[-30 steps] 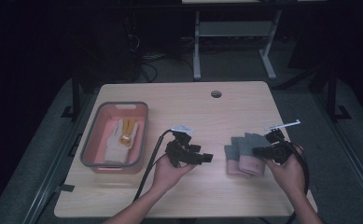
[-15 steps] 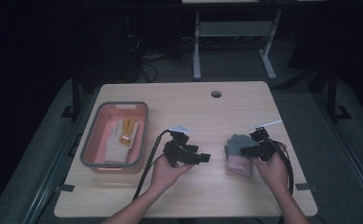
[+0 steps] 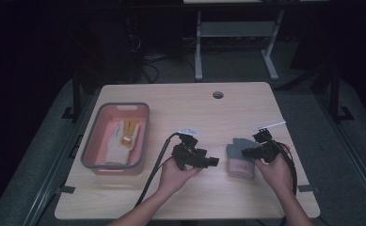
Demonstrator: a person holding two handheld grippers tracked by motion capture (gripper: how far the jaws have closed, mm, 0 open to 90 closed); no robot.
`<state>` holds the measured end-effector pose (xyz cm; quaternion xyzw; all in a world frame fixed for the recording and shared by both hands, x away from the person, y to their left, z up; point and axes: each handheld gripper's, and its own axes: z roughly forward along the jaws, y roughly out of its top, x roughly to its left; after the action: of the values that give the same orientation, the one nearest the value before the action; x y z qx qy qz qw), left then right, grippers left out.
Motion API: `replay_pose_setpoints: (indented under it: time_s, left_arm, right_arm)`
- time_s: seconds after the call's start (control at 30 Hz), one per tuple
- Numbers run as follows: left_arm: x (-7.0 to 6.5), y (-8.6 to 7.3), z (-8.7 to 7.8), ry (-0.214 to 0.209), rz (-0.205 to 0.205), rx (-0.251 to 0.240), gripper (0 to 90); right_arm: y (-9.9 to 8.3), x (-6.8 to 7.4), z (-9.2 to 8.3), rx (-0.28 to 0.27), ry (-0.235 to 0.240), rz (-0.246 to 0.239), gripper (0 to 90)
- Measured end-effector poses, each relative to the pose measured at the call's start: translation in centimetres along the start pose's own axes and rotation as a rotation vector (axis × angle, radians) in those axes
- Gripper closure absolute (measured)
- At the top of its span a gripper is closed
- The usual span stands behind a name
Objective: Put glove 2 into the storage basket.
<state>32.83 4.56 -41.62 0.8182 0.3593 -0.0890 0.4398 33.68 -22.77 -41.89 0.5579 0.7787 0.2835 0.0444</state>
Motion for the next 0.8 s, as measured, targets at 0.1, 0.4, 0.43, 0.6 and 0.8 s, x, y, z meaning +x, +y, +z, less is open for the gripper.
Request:
replay_pose_setpoints:
  time_s: [0.1,0.4,0.43,0.6,0.8]
  left_arm:
    - [-0.1,-0.1,1.0,-0.014,-0.019,0.018,32.2]
    - [0.1,0.2,3.4,-0.062,-0.096,0.031,35.2]
    - [0.1,0.3,3.6,-0.066,-0.104,0.031,35.7]
    - [0.3,0.5,5.0,-0.082,-0.139,0.035,36.8]
    - [0.4,0.5,6.5,-0.120,-0.216,0.043,38.7]
  right_arm:
    - [-0.3,-0.3,-0.5,-0.013,0.011,0.018,71.5]
    - [-2.2,-2.7,-1.0,-0.062,0.094,0.127,55.9]
    - [-2.5,-2.9,-1.0,-0.064,0.100,0.130,54.8]
    - [-3.3,-3.7,-0.8,-0.075,0.116,0.163,52.5]
    - [-3.9,-4.4,-0.5,-0.078,0.149,0.197,53.9]
